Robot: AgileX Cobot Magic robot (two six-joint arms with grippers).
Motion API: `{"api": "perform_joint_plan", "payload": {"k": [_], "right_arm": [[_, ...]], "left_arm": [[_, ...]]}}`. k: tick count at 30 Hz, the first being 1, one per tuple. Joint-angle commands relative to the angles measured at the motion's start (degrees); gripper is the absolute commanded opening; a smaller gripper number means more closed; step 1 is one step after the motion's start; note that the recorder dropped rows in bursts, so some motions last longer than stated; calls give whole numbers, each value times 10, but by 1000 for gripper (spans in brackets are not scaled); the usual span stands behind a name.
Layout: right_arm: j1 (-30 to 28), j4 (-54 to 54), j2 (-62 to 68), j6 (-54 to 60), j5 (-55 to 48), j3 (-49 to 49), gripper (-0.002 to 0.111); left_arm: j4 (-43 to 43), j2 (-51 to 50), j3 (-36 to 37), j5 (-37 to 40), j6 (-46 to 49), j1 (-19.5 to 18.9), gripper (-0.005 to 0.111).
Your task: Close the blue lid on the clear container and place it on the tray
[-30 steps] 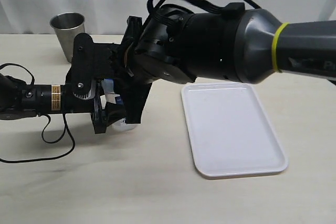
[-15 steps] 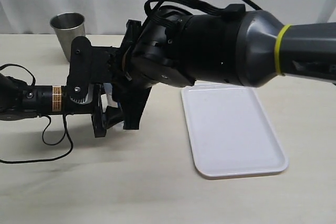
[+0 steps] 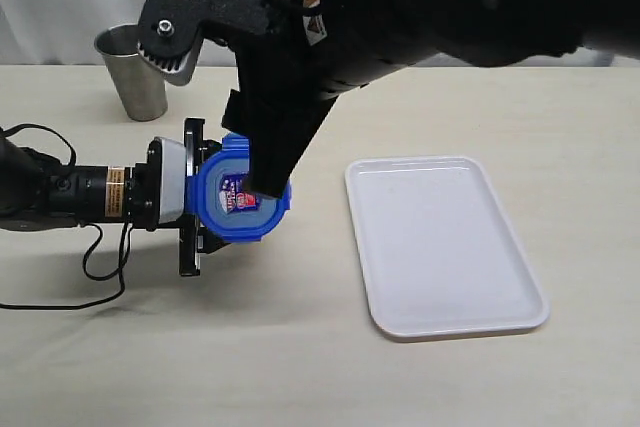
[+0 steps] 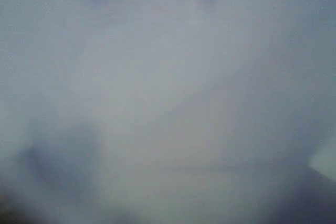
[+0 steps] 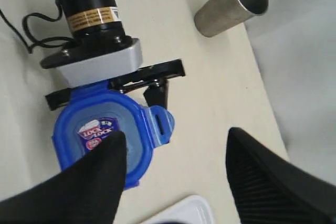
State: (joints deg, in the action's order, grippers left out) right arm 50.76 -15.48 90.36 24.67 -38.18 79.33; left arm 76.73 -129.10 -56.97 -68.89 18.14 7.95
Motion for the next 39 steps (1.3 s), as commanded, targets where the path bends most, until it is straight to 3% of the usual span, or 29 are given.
{"api": "perform_joint_plan", "payload": {"k": [1,8,20,27,39], "right_arm": [[-3,92,17,69,-12,0,54],[-42,121,113,109,-48,37,53],[-41,149,158,150,-80,39,51],[-41,155,179,151,-99,39,39],[-41,193,215,185,-125,39,34]], "left_arm": [[-14,7,2,-11,61,1,0],[-8,7,2,-11,61,17,0],[-5,7,2,-11,56,21,0],[-4,7,2,-11,39,21,0],[-10,7,2,-11,-6,21,0]]}}
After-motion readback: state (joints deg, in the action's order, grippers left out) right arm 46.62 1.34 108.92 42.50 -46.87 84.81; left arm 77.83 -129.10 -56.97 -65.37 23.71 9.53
